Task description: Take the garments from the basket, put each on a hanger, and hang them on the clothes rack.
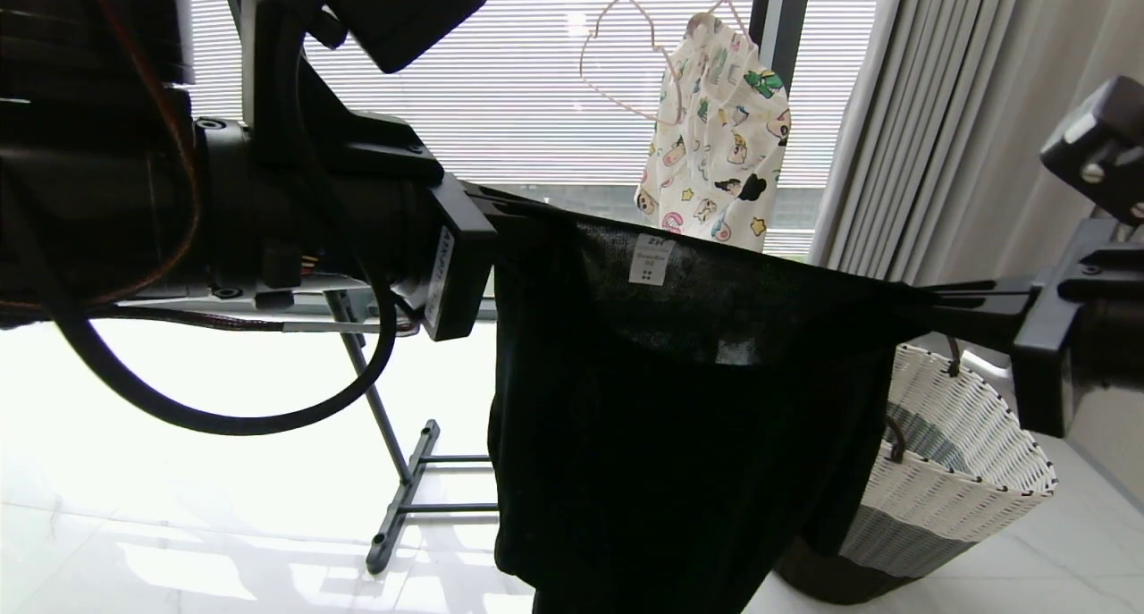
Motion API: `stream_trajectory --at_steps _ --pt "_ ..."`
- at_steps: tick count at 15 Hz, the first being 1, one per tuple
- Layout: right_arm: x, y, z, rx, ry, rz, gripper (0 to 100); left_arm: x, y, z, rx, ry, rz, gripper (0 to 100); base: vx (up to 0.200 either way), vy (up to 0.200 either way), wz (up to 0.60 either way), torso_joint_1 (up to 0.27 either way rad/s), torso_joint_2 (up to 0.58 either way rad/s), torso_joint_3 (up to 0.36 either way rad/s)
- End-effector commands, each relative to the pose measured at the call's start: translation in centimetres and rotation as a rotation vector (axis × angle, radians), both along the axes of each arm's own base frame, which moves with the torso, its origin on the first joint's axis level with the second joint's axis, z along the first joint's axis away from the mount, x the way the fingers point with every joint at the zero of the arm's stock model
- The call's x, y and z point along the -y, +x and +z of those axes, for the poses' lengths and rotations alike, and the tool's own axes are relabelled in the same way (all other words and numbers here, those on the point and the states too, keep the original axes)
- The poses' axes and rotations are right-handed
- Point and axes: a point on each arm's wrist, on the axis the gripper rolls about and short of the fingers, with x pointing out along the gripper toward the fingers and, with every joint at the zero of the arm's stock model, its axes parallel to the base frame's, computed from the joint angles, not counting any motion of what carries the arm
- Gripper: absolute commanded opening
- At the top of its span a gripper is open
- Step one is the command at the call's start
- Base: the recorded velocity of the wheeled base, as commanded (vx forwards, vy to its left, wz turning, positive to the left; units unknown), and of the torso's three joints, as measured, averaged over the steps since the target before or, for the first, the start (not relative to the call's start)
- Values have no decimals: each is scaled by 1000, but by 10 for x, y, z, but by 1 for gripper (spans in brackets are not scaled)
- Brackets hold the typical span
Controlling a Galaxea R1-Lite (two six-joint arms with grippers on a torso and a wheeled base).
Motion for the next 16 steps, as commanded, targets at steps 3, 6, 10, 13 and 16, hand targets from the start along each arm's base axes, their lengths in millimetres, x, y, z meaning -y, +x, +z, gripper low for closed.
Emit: stream_trajectory --at_steps 3,6,10,13,16 --pt "18 -41 -7 9 -22 116 0 13 15 -11 -9 4 -16 0 0 0 0 0 0 0" --pt "17 -40 -8 7 -24 117 0 13 14 -11 -10 4 -16 0 0 0 0 0 0 0" --pt "2 -1 -13 -27 30 -5 0 0 4 -28 -122 -12 105 0 0 0 0 0 0 0" --pt "-19 38 -3 3 93 -61 0 -2 -16 -44 -278 -97 236 0 0 0 0 0 0 0" --pt "-36 58 8 17 110 -48 0 4 -35 -64 -279 -23 292 0 0 0 0 0 0 0"
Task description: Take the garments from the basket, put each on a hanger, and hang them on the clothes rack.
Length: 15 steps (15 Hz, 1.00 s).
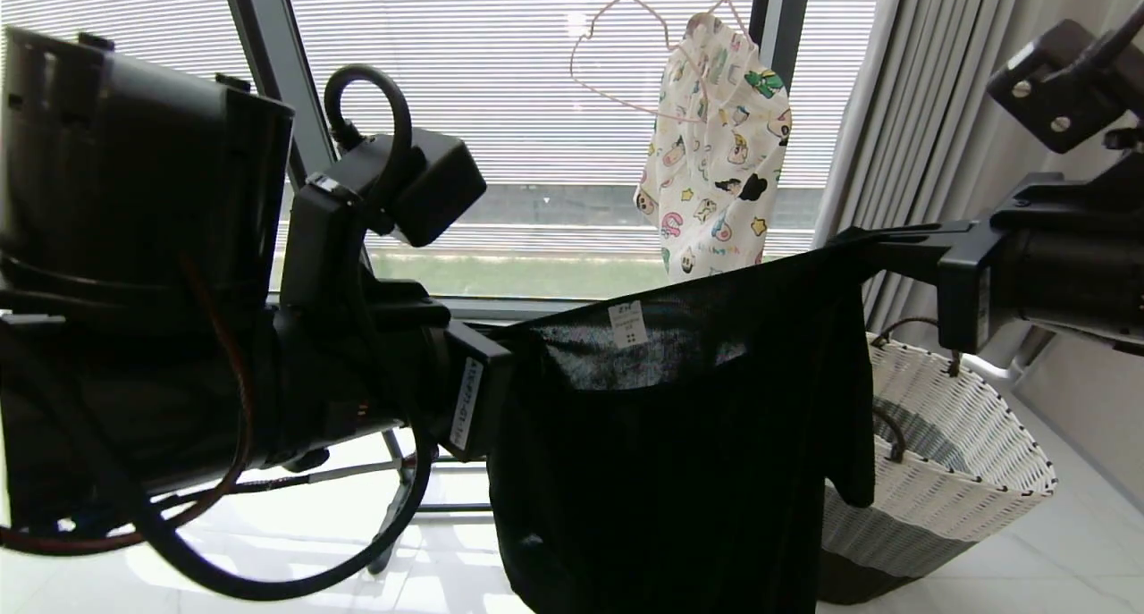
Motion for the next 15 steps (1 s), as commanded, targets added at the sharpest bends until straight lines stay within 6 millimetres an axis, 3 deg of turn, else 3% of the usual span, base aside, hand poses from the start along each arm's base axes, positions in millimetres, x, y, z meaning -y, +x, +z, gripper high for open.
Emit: stream_trajectory --at_steps 1,9,10,15 --pt "-18 23 -3 -21 -18 -3 0 1 -13 -6 -4 22 -22 0 0 0 0 0 0 0" --pt "-14 18 -3 -36 -31 -2 0 4 -10 -3 48 21 -37 0 0 0 0 0 0 0" --pt "-10 13 -3 -52 -45 0 100 3 -7 -3 51 20 -27 0 0 0 0 0 0 0" --pt "21 -26 -6 -90 -47 91 100 -5 -2 -6 61 53 -1 0 0 0 0 0 0 0"
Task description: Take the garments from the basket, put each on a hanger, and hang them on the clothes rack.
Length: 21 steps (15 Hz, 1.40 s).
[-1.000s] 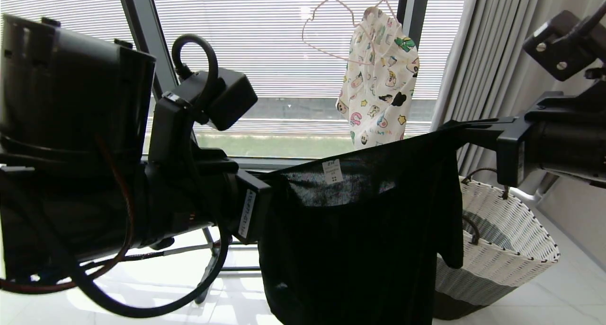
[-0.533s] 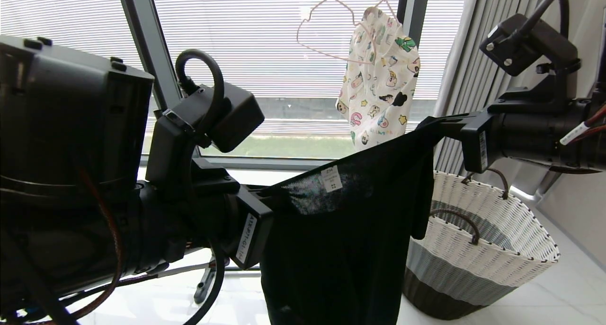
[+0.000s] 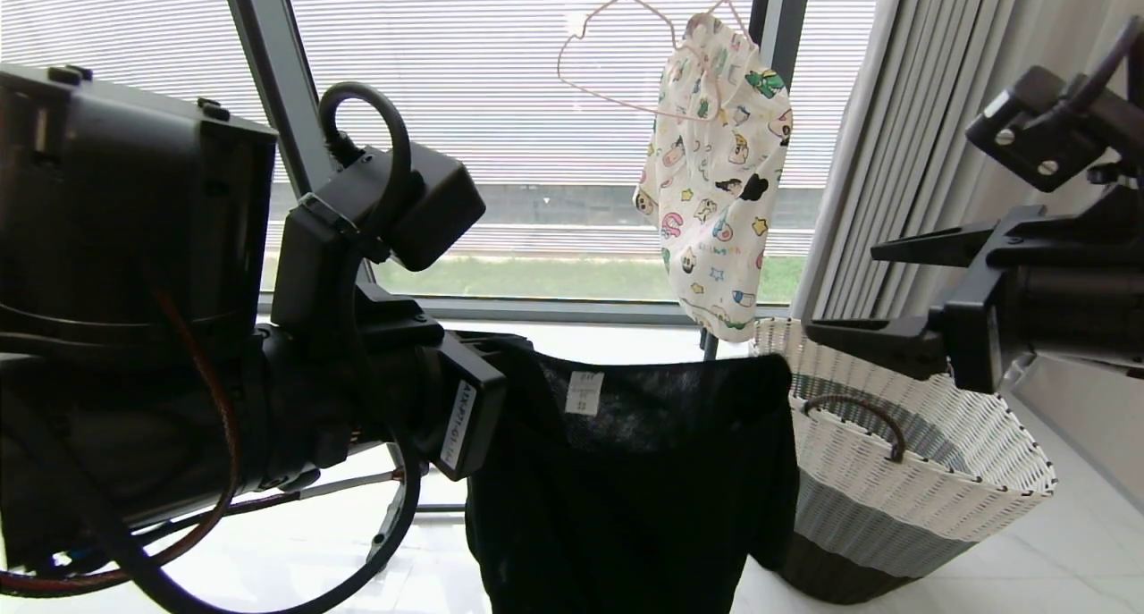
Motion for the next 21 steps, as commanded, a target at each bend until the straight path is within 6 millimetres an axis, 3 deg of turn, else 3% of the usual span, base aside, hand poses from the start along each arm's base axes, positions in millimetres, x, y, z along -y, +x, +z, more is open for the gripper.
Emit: stream_trajectory --at_steps 1,3,5,8,10,12,16,21 --pt "23 -28 2 0 26 53 100 -5 4 -4 0 21 23 0 0 0 0 0 0 0" --pt "34 -43 1 -34 28 121 100 -9 7 -8 10 60 28 0 0 0 0 0 0 0" --pt "46 -40 -4 -53 2 36 100 -22 5 -17 -1 108 56 0 0 0 0 0 0 0" --pt "89 -30 -24 -87 -252 -308 100 -71 -24 -31 -33 175 142 0 0 0 0 0 0 0" --pt "106 -29 -34 -139 -295 -425 100 -101 -36 -45 -57 174 274 0 0 0 0 0 0 0" --pt "115 -32 -42 -157 -333 -533 100 -122 -45 -48 -32 126 404 0 0 0 0 0 0 0" --pt "122 -46 -53 -165 -343 -591 100 -149 -61 -60 -36 94 622 0 0 0 0 0 0 0" --pt "122 -40 -60 -105 -321 -601 100 -154 -68 -61 -14 100 682 0 0 40 0 1 1 0"
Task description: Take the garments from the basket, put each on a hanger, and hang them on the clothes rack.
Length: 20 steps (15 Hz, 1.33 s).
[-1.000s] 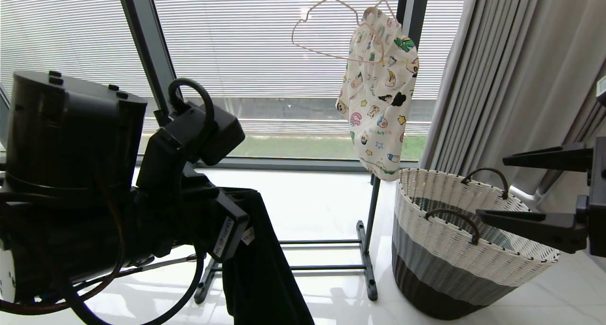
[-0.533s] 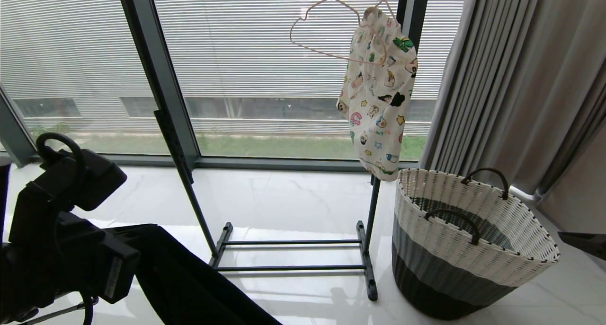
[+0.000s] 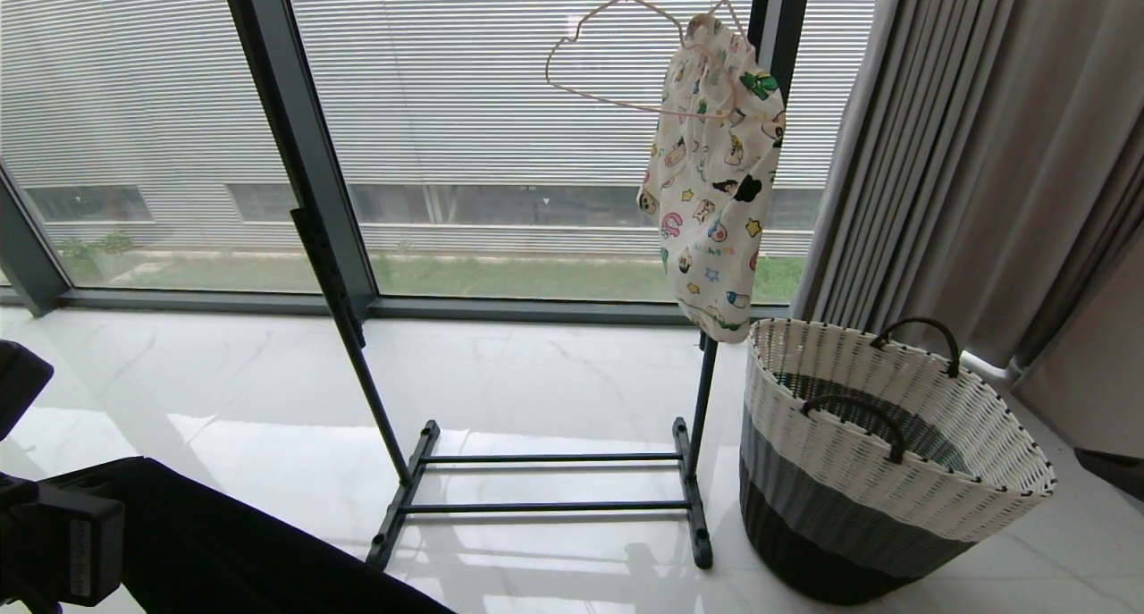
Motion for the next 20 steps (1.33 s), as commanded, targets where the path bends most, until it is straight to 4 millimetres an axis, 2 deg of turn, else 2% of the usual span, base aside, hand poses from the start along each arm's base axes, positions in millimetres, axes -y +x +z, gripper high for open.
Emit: stream_trajectory --at_steps 1,3,12,20 --pt "0 -1 -3 -8 -1 2 100 -1 -4 1 13 0 5 0 0 200 0 2 2 -2" --pt "0 -1 -3 -6 -1 2 100 -1 -4 1 15 2 3 0 0 200 0 5 -2 7" --pt "0 0 -2 14 2 2 100 -1 -4 2 21 3 1 0 0 0 0 0 0 0" --pt "0 1 -2 11 1 2 100 -1 -6 3 33 2 0 0 0 200 0 1 2 3"
